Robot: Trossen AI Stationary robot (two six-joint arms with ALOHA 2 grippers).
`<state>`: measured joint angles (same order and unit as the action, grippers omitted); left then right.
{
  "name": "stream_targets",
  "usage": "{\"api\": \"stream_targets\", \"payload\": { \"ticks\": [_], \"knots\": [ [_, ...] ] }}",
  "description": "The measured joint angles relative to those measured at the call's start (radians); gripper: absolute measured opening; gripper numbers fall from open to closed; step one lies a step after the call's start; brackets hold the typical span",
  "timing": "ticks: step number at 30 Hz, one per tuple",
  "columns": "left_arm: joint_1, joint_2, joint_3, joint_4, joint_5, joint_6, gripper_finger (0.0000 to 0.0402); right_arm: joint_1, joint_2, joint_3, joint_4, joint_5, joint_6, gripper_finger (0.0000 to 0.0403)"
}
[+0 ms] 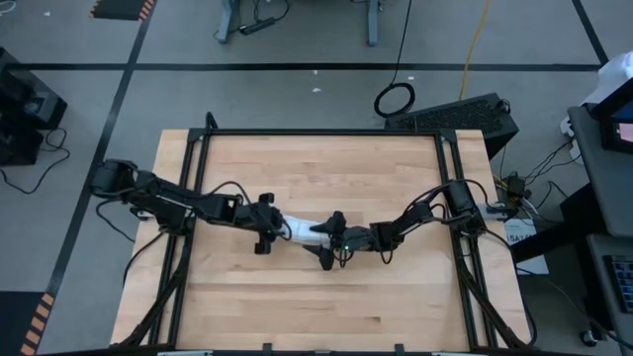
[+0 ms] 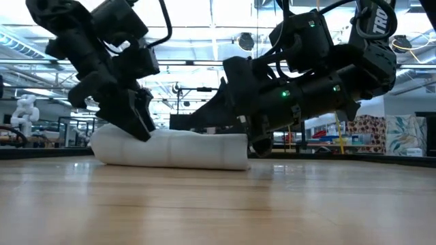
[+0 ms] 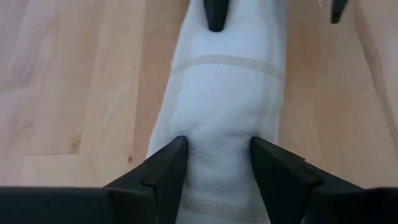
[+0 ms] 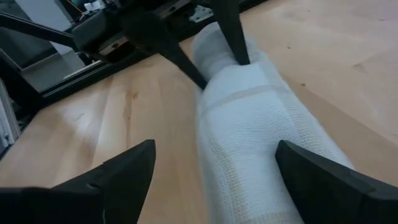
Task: Roll towel
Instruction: Roll the white towel
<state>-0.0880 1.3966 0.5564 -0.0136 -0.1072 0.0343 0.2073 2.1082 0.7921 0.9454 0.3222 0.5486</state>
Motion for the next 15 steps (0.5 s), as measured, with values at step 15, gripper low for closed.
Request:
{"api": "stream_targets", "payload": {
  "ticks": [15],
  "knots": [
    [0.155, 0.004, 0.001, 0.008, 0.262, -0.002, 0.0161, 0.001, -0.15, -0.005, -0.084, -0.034, -0.095, 0.0329]
  ]
}}
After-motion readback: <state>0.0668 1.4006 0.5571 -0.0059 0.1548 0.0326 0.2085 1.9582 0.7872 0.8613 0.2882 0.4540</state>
